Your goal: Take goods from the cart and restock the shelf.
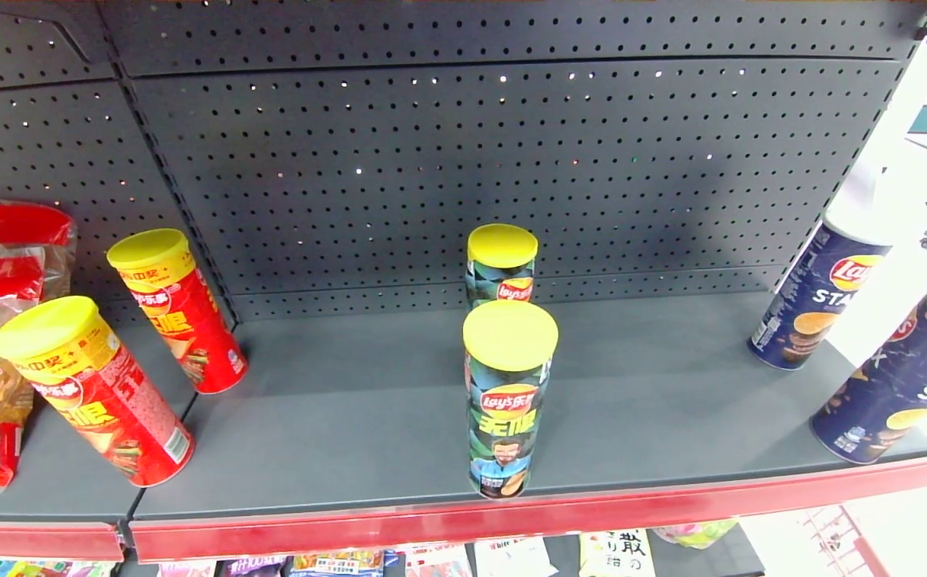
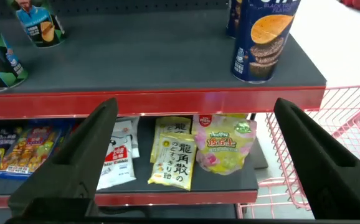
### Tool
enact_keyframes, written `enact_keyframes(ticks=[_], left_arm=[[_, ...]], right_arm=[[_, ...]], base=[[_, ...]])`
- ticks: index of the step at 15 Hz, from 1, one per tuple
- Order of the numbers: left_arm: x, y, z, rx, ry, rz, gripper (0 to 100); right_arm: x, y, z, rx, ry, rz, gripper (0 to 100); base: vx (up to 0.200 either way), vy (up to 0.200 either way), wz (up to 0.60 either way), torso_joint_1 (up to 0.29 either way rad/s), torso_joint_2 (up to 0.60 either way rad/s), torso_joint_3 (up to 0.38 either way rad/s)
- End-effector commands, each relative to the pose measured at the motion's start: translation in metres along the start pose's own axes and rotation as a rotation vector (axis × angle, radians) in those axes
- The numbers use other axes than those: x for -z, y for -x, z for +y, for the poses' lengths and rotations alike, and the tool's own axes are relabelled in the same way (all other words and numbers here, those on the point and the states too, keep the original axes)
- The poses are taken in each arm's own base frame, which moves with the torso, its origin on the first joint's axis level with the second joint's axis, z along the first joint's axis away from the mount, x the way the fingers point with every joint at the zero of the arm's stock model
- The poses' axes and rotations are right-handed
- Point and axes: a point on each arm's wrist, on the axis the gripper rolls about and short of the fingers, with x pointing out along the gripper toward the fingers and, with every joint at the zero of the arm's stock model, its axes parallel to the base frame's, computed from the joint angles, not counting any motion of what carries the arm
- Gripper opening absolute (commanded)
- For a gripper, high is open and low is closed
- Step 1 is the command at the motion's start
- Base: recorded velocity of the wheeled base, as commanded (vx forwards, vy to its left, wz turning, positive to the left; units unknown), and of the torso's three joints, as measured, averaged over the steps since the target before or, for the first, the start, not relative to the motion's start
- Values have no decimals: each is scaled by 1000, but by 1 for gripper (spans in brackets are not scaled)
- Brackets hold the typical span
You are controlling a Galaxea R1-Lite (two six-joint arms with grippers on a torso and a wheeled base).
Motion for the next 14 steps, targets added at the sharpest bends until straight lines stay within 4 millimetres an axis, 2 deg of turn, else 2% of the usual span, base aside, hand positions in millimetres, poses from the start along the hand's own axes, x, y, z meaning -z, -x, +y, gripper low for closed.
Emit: enact_keyframes(ticks=[1,5,7,14], left_arm=[[1,0,0,-18,2,2,100],[0,0,0,-14,1,-2,100],[0,2,1,49,-4,-30,100],[2,5,1,45,-3,-73,100]], right_arm=[[1,1,0,3,1,-8,100],[1,0,-1,27,3,-16,100],[1,0,-1,32,4,-14,100],[1,0,-1,32,3,-14,100]], base=[[0,0,0,0,0,0],[0,0,0,0,0,0],[0,0,0,0,0,0],[0,0,0,0,0,0]])
